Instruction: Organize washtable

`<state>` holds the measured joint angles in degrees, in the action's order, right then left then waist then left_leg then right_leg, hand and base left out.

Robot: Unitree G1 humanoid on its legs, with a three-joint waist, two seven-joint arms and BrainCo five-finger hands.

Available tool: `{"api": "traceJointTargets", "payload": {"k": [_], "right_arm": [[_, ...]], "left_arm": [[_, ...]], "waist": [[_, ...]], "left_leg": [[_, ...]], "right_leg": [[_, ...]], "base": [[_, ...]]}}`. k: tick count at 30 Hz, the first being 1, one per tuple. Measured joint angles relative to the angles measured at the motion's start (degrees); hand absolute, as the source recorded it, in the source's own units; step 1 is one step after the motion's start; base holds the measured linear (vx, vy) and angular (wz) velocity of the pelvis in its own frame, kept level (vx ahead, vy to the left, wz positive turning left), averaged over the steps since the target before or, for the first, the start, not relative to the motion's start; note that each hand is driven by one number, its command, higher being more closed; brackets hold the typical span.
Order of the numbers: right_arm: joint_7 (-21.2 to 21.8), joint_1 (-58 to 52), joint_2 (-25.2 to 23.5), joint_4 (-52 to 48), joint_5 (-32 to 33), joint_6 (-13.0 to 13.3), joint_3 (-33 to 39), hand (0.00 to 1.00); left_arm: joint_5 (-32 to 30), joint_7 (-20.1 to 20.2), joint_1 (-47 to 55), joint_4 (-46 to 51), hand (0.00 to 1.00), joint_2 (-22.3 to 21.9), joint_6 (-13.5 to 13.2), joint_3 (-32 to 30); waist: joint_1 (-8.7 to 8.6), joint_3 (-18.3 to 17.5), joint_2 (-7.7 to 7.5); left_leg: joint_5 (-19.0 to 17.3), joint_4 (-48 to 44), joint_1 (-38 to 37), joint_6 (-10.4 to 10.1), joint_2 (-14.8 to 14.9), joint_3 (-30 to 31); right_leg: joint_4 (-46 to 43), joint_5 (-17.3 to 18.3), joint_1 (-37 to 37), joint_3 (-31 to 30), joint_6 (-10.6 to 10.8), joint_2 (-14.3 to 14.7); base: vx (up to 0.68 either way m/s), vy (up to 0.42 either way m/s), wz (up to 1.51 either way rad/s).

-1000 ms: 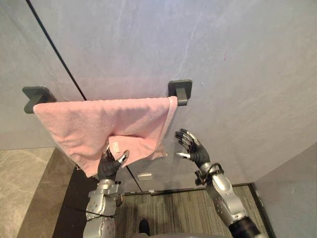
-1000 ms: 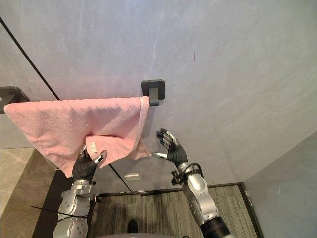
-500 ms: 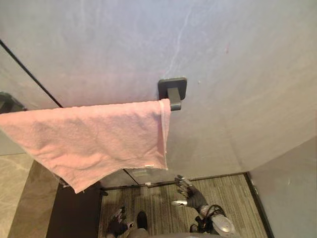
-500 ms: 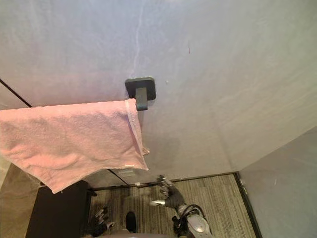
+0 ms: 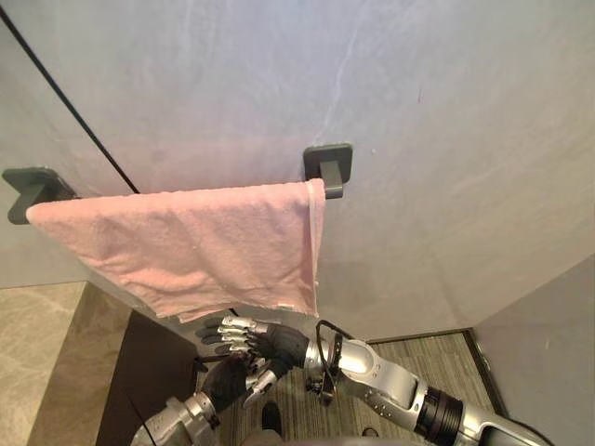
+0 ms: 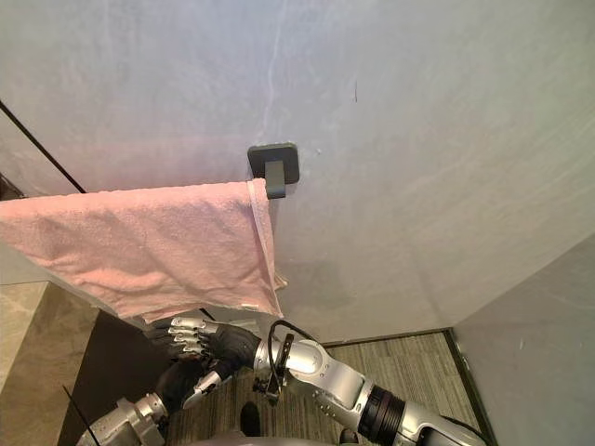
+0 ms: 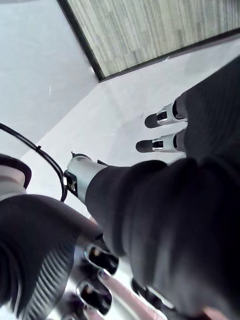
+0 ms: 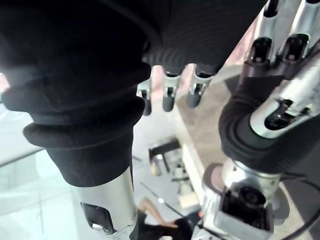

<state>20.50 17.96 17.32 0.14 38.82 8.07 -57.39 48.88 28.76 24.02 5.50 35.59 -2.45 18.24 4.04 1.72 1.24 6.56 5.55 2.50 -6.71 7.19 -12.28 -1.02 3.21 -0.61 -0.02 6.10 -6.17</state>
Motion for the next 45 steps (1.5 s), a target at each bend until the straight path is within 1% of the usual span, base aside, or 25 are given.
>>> {"api": "traceJointTargets", "payload": {"k": [2,3,6,9,11,13,15,17,19,21,23,25,26,27,28,34,37,40,41,43,45], "right_arm": [[0.0,1.0,0.6,-1.4,3.7,0.4,0.2,0.00],[0.0,1.0,0.6,-1.8,4.6,0.7,0.2,0.00],[-0.4,0.8,0.7,-1.8,4.5,1.4,0.8,0.00],[-0.6,0.1,0.7,-1.8,4.3,2.1,2.2,0.00],[-1.1,-0.6,0.5,-1.8,3.7,2.4,3.9,0.00],[-2.1,-1.4,0.3,-1.7,3.3,2.8,6.7,0.00],[-4.4,-2.3,0.2,-1.1,3.1,2.9,11.5,0.00],[-5.7,-2.3,-0.2,-0.8,1.5,3.0,14.0,0.00],[-6.8,-2.2,-1.3,0.6,0.8,3.6,16.2,0.00],[-8.0,-2.1,-2.9,3.5,-1.1,4.1,18.7,0.00],[-8.5,-1.3,-4.2,6.7,-1.3,4.1,20.7,0.00],[-10.0,1.1,-4.9,9.9,-1.3,4.2,22.4,0.00],[-10.7,2.4,-4.9,10.9,-1.6,4.2,23.8,0.00],[-10.6,3.0,-4.9,11.0,-2.8,4.2,24.3,0.00],[-10.6,3.1,-5.0,11.0,-3.2,4.3,24.4,0.00],[-10.7,4.1,-5.7,11.1,-3.5,4.3,26.5,0.00],[-10.5,4.4,-5.7,11.0,-3.5,4.3,27.8,0.00],[-10.5,4.4,-5.6,10.3,-3.5,4.3,29.0,0.00],[-10.3,4.4,-5.6,9.5,-3.5,4.4,29.8,0.00],[-10.2,4.4,-5.7,9.1,-3.5,4.5,29.9,0.00],[-10.2,4.2,-5.7,8.2,-3.5,4.6,30.4,0.00]], "left_arm": [[2.6,-0.1,-2.2,1.6,0.00,0.0,-0.4,-0.2],[3.2,-0.2,-3.3,2.0,0.00,-0.1,-0.8,-0.5],[3.2,-0.9,-4.4,2.0,0.00,-0.5,-1.2,-0.9],[2.5,-2.9,-4.4,1.9,0.00,-2.5,-2.1,-1.6],[1.7,-3.8,-4.5,1.9,0.00,-3.9,-2.6,-3.6],[0.6,-5.1,-4.8,1.8,0.00,-4.8,-3.3,-6.1],[-0.2,-6.5,-5.1,1.8,0.00,-6.0,-4.8,-9.8],[-0.3,-7.0,-5.4,1.7,0.00,-6.1,-5.5,-11.0],[-0.9,-7.9,-6.7,1.5,0.00,-6.2,-5.6,-11.7],[-2.2,-8.0,-9.1,0.5,0.00,-6.6,-5.7,-12.5],[-2.5,-8.5,-10.9,-0.6,0.00,-7.4,-6.1,-13.0],[-2.9,-9.2,-12.7,-2.1,0.00,-7.4,-6.7,-13.0],[-3.8,-9.4,-14.1,-2.8,0.00,-7.5,-6.9,-12.9],[-4.6,-10.1,-15.2,-3.5,0.00,-7.5,-6.9,-12.9],[-4.6,-10.3,-15.8,-3.9,0.00,-7.5,-6.9,-12.9],[-6.3,-11.8,-19.4,-6.2,0.00,-8.0,-7.0,-12.9],[-7.0,-12.3,-20.9,-7.8,0.00,-8.4,-7.1,-13.2],[-9.1,-13.2,-21.5,-8.7,0.00,-8.6,-7.2,-14.5],[-10.5,-14.2,-22.6,-10.3,0.00,-8.9,-7.9,-15.1],[-11.6,-15.0,-23.2,-11.3,0.00,-9.9,-8.0,-16.3],[-14.4,-17.2,-24.8,-13.6,0.00,-11.5,-8.1,-17.4]], "waist": [[0.01,0.0,-0.03],[-0.06,-0.1,-0.07],[-0.15,-0.1,-0.09],[0.00,-0.1,-0.09],[-0.02,-0.1,-0.10],[-0.09,-0.1,-0.09],[-0.05,-0.1,-0.08],[0.01,-0.2,-0.06],[0.08,-0.3,-0.03],[0.13,-0.3,-0.03],[0.20,-0.3,-0.02],[0.32,-0.3,-0.01],[0.77,-0.3,0.00],[1.37,-0.3,-0.01],[1.58,-0.3,-0.01],[1.62,0.1,0.55],[1.69,0.4,0.89],[1.69,1.3,0.98],[1.81,1.6,0.94],[1.81,1.7,0.93],[1.73,2.7,0.94]], "left_leg": [[0.0,0.0,-0.4,0.0,-0.2,0.5],[0.0,0.0,-0.4,0.0,-0.2,0.8],[0.1,0.1,-0.4,0.1,-0.3,1.3],[0.2,0.3,-0.3,0.2,-0.3,1.7],[0.2,0.3,-0.1,0.2,-0.3,2.1],[0.3,0.3,0.3,0.3,-0.3,2.7],[0.7,0.3,1.1,0.3,-0.3,3.4],[1.1,0.3,1.9,0.4,-0.3,3.6],[1.4,0.3,2.6,0.4,-0.3,3.9],[1.6,0.3,3.3,0.5,-0.3,4.3],[1.7,0.3,3.8,0.5,-0.2,4.4],[2.0,0.3,5.0,0.3,0.0,4.6],[2.2,0.3,6.1,0.3,0.2,4.5],[2.5,0.0,6.9,0.4,0.5,4.5],[2.6,0.0,7.2,0.4,0.7,4.5],[3.5,0.1,10.0,0.2,1.0,5.2],[3.5,0.3,11.0,0.1,1.0,5.2],[3.4,0.3,11.5,0.0,0.9,5.2],[3.4,0.3,12.3,0.0,0.9,5.2],[3.5,0.3,13.1,0.1,0.9,5.2],[3.6,0.3,13.3,0.1,0.8,5.2]], "right_leg": [[-0.1,0.1,0.6,0.5,0.1,0.0],[-0.4,0.3,0.6,0.8,0.2,0.0],[-1.1,0.7,0.5,1.2,0.0,-0.1],[-1.3,0.8,0.5,1.6,0.0,0.0],[-1.4,0.9,0.5,1.9,-0.1,0.0],[-1.6,1.0,0.4,2.6,-0.2,0.0],[-1.7,1.0,0.0,3.2,-0.2,0.0],[-1.7,1.0,-0.8,3.3,-0.3,0.0],[-1.8,1.0,-1.4,3.6,-0.3,0.1],[-1.8,0.9,-1.7,4.2,-0.3,0.1],[-1.7,0.9,-1.9,4.3,-0.4,0.0],[-1.6,0.5,-3.2,4.3,-0.4,0.2],[-1.5,0.2,-3.8,4.2,-0.6,0.4],[-1.0,-0.4,-4.5,4.2,-0.6,0.7],[-0.9,-0.5,-4.7,4.1,-0.7,0.8],[-1.4,-0.8,-7.1,4.6,-0.9,1.3],[-1.7,-1.2,-8.3,4.6,-0.7,1.2],[-1.8,-1.5,-8.9,4.5,-0.5,0.9],[-1.8,-1.7,-9.9,4.3,-0.5,0.9],[-1.9,-2.0,-10.6,4.3,-0.4,0.9],[-1.9,-2.1,-10.8,4.3,-0.4,0.8]], "base": [[0.00,0.002,0.12],[-0.01,-0.001,0.10],[-0.02,-0.002,0.08],[-0.02,-0.002,0.06],[-0.02,-0.002,0.10],[-0.02,-0.003,0.15],[-0.02,-0.003,0.16],[-0.02,-0.003,0.07],[-0.02,-0.006,0.09],[0.00,-0.007,0.12],[0.00,-0.002,0.04],[0.00,0.000,0.00],[0.00,0.000,0.00],[0.00,-0.024,-0.04],[0.00,0.000,0.00],[-0.06,-0.007,0.06],[-0.08,0.015,-0.01],[-0.06,0.019,-0.02],[-0.05,0.020,-0.01],[-0.02,0.009,-0.01],[0.00,0.000,0.00]]}}
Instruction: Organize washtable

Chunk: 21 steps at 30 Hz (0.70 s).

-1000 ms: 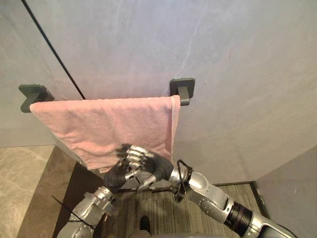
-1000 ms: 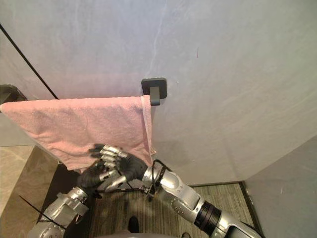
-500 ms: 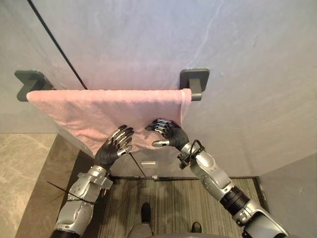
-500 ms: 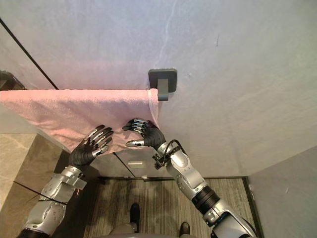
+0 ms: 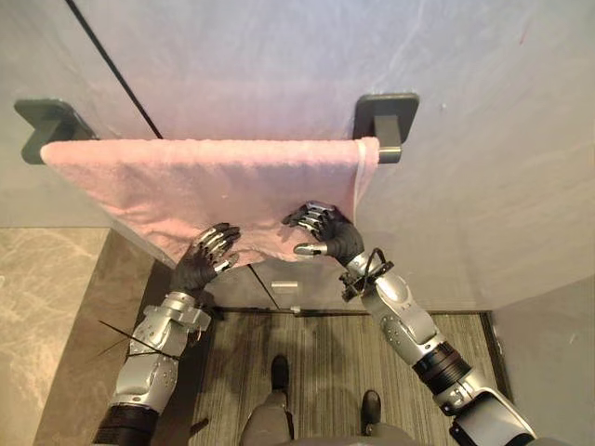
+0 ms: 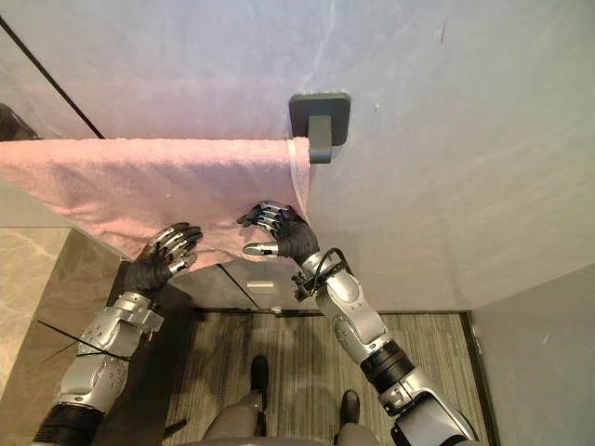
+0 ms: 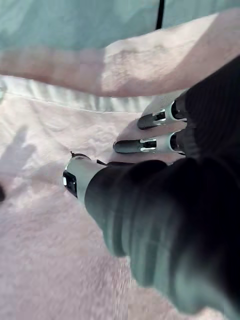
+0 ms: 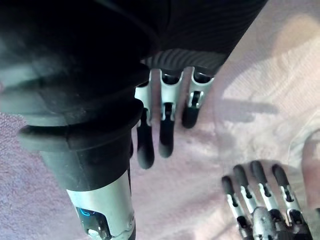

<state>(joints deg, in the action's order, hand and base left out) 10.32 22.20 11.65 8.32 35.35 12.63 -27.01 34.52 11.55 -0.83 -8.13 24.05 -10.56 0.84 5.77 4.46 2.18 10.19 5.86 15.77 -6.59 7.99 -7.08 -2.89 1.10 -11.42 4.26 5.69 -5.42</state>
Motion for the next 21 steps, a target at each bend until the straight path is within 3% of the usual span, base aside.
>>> {"api": "traceJointTargets", "payload": {"k": [4,21], "right_arm": [[0.1,-0.3,0.0,-0.9,-0.2,0.3,0.1,0.00],[-0.1,-5.1,0.1,0.9,-1.7,-0.7,7.3,0.00]], "left_arm": [[-3.4,-2.9,-1.8,-2.5,0.00,-1.8,0.0,-1.7],[-6.1,-6.5,-4.0,-5.9,0.00,-5.3,-1.0,-8.2]], "waist": [[-0.09,0.7,-0.07],[-0.28,2.5,-0.67]], "left_leg": [[0.1,0.0,0.6,0.2,-0.1,-0.2],[0.2,0.0,0.6,0.2,-0.8,-0.9]], "right_leg": [[-0.5,0.0,-1.0,-0.2,0.0,-0.1],[-1.8,0.3,-2.0,-1.1,0.5,-0.9]], "base": [[0.01,0.004,-0.02],[0.01,0.002,-0.02]]}}
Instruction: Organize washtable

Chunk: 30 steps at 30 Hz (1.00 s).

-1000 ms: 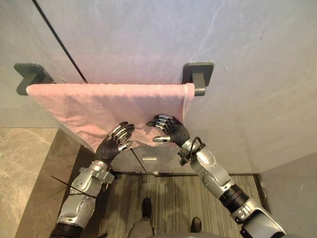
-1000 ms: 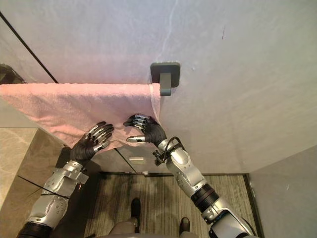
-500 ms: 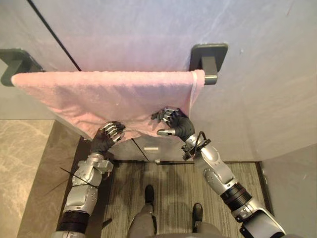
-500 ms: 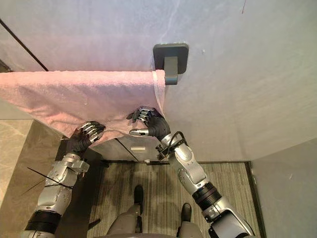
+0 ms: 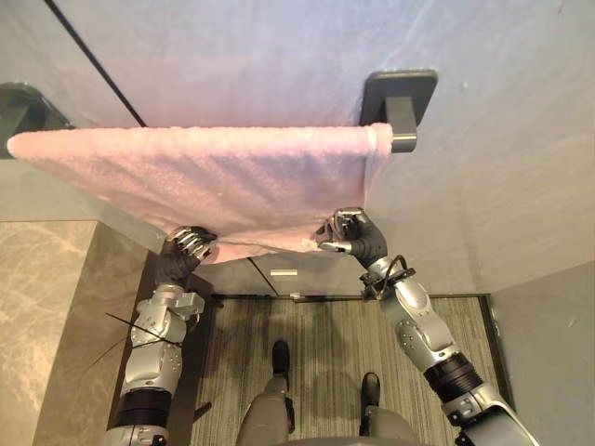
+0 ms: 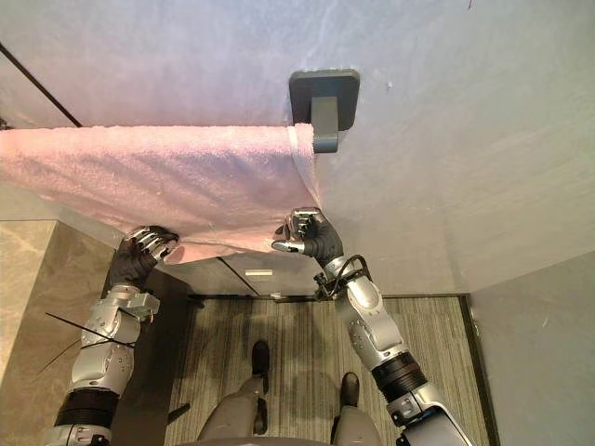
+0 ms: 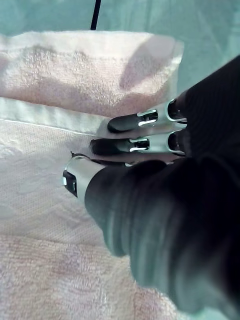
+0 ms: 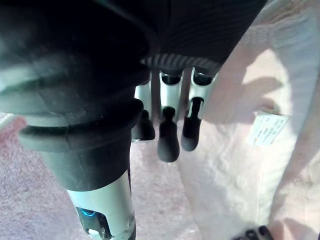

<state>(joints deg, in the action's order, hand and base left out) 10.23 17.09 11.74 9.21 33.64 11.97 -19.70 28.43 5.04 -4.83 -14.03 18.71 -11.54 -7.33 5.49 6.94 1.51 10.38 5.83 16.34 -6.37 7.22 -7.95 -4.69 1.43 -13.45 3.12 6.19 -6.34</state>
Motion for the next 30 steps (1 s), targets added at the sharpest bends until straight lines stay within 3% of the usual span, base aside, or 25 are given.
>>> {"api": "traceJointTargets", "payload": {"k": [13,18,20,26,30], "right_arm": [[-0.1,-4.3,0.1,1.7,0.0,-1.3,2.2,0.00],[0.2,-12.6,-0.2,7.3,-1.2,-3.0,2.6,0.00],[0.3,-15.4,-0.4,10.3,-3.1,-3.9,3.2,0.00],[1.6,-23.5,-1.8,17.3,-8.5,-5.5,6.8,0.00],[2.0,-25.7,-2.6,26.6,-14.3,-6.2,9.3,0.00]], "left_arm": [[-2.5,-0.2,1.5,-0.8,0.00,-0.9,-0.1,-0.5],[-7.6,0.3,7.4,-6.2,0.00,-5.9,0.2,-0.5],[-9.5,0.9,9.6,-8.7,0.00,-7.2,1.0,-0.5],[-15.8,1.4,15.0,-17.4,0.00,-10.6,2.1,-0.9],[-20.7,0.1,15.1,-28.3,0.00,-12.7,2.4,-4.6]], "waist": [[-0.16,0.0,-0.11],[-0.67,-0.1,-0.51],[-1.45,-0.1,-0.59],[-1.61,-0.9,-1.24],[-1.64,-1.8,-2.03]], "left_leg": [[0.3,-0.3,-0.8,0.4,0.2,-0.4],[0.1,-0.2,-2.5,0.5,0.4,-0.9],[-0.1,-0.3,-3.3,0.5,0.5,-0.9],[-1.4,-0.2,-6.4,0.2,0.7,-2.3],[-2.0,-0.1,-8.5,-0.1,0.6,-2.5]], "right_leg": [[0.2,0.0,0.7,-0.4,0.0,0.1],[2.1,-0.1,3.0,-0.5,-0.1,0.3],[2.6,-0.1,4.1,-0.3,-0.1,0.4],[4.0,-0.1,6.5,-1.6,-0.2,0.7],[4.9,-0.1,9.1,-1.7,-0.3,0.8]], "base": [[0.01,-0.003,-0.01],[0.04,-0.013,-0.04],[0.05,-0.025,0.01],[0.02,-0.016,-0.12],[0.00,-0.002,-0.01]]}}
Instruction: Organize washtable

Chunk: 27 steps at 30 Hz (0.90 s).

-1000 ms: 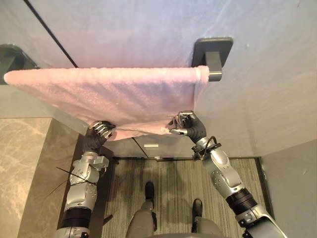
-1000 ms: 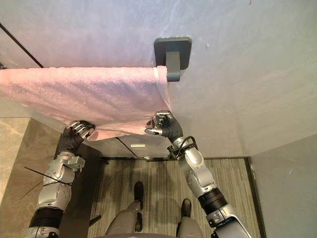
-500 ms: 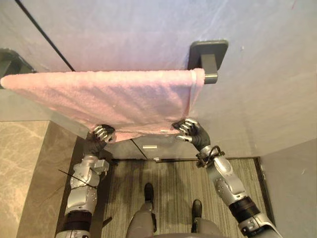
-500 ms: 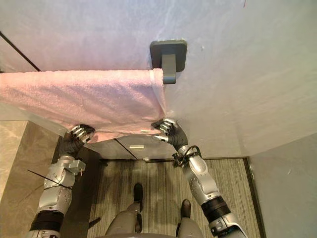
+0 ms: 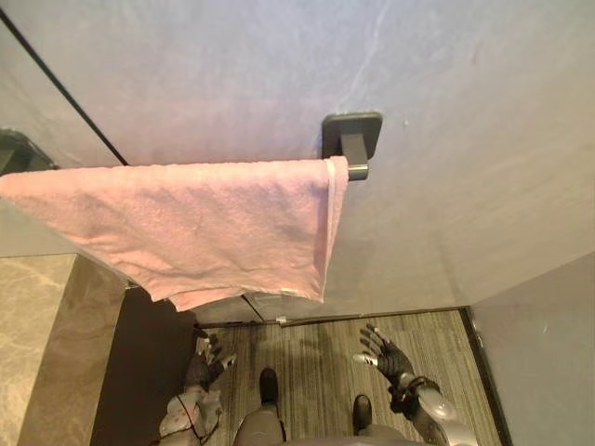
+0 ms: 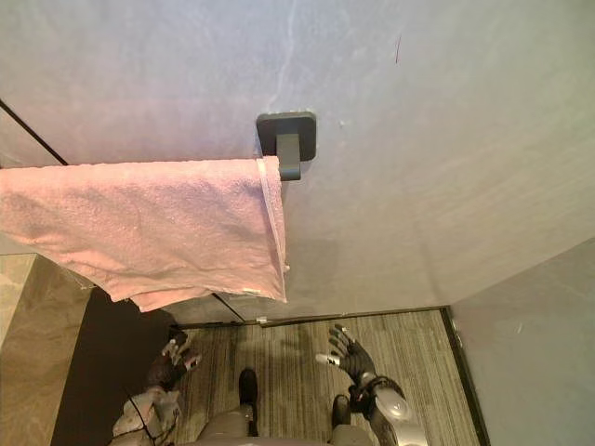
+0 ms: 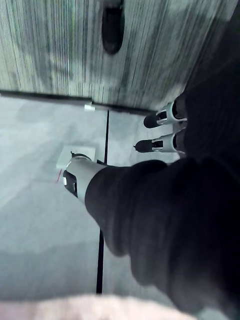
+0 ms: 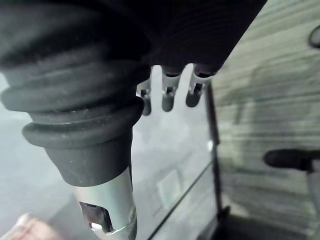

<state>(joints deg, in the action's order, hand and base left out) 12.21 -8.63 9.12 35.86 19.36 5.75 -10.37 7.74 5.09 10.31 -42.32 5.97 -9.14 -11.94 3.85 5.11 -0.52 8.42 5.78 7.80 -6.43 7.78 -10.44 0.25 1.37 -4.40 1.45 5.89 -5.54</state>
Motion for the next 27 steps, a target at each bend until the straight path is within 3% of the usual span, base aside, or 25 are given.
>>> {"api": "traceJointTargets", "payload": {"k": [11,16,22,27], "right_arm": [[-4.8,-0.6,-2.1,13.9,-1.7,0.0,6.5,0.00],[-7.5,0.3,-3.4,22.3,-2.0,-0.2,11.0,0.00],[-9.2,1.0,-4.5,24.5,-2.1,-1.0,14.9,0.00],[-9.8,2.0,-5.0,26.3,-3.8,-1.3,17.7,0.00]], "left_arm": [[-3.6,-6.4,2.0,-11.2,0.00,-3.5,1.2,-4.1],[-0.9,-7.4,1.9,-13.0,0.00,-3.6,1.5,-4.5],[0.7,-7.8,1.8,-14.4,0.00,-3.6,1.5,-5.3],[0.7,-7.7,1.7,-14.5,0.00,-3.8,1.5,-6.0]], "waist": [[-0.07,-2.4,-0.28],[-0.17,-2.8,-0.11],[-1.54,-2.9,-0.16],[-1.54,-2.9,-0.22]], "left_leg": [[-1.1,0.1,-3.8,0.0,-0.7,-0.6],[-1.4,0.1,-3.8,0.1,-1.0,-0.6],[-1.7,0.1,-3.7,0.1,-1.0,-0.7],[-2.3,0.1,-3.7,0.0,-1.0,-0.8]], "right_leg": [[-0.1,1.0,3.4,-0.4,0.3,-0.6],[-0.1,1.5,3.5,-0.3,0.4,-0.7],[-0.1,1.8,3.4,-0.3,0.4,-0.7],[-0.1,2.2,3.4,-0.3,0.5,-0.7]], "base": [[0.00,0.001,-0.02],[-0.01,0.001,0.01],[0.00,0.000,0.00],[0.04,-0.011,0.00]]}}
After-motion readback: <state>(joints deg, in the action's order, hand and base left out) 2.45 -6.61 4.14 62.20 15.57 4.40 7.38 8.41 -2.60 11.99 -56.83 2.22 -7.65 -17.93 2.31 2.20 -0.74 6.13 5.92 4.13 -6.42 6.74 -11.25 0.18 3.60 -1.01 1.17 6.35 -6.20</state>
